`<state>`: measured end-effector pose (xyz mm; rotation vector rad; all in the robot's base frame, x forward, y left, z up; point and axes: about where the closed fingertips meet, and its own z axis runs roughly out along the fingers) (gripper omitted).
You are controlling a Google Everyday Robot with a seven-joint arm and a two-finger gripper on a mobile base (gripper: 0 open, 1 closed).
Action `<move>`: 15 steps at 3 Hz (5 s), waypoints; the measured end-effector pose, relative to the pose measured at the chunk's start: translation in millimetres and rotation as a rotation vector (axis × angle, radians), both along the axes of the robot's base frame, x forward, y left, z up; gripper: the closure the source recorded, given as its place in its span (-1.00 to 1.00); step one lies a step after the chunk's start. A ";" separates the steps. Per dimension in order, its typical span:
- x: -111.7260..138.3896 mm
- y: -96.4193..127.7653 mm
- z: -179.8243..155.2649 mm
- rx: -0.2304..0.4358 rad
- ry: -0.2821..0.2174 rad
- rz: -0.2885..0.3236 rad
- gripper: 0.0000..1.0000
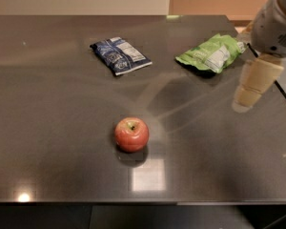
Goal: Move blue chip bag near apple
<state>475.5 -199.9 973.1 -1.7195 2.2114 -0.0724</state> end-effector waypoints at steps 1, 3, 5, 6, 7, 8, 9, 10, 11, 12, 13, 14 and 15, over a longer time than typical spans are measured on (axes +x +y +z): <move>62.5 28.4 -5.8 0.044 -0.008 0.011 -1.00; 145.9 81.3 -15.6 0.110 -0.029 0.006 -1.00; 209.8 137.6 -38.5 0.185 -0.067 -0.122 -1.00; 241.3 164.1 -47.8 0.280 -0.049 -0.224 -1.00; 262.9 191.5 -61.7 0.381 -0.013 -0.298 -1.00; 273.2 216.4 -75.6 0.432 -0.003 -0.314 -1.00; 282.7 230.8 -101.0 0.440 0.015 -0.330 -1.00; 295.5 232.2 -128.1 0.426 0.032 -0.348 -1.00; 305.9 232.9 -145.7 0.421 0.044 -0.356 -1.00; 309.9 236.1 -150.7 0.427 0.061 -0.348 -0.63; 306.5 235.9 -143.4 0.428 0.060 -0.335 -0.16; 296.5 231.4 -129.4 0.427 0.051 -0.322 0.31; 282.7 224.7 -110.2 0.424 0.035 -0.301 0.76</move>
Offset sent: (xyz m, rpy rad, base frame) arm 0.1624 0.0775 -0.0134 0.1277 -0.0130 0.0020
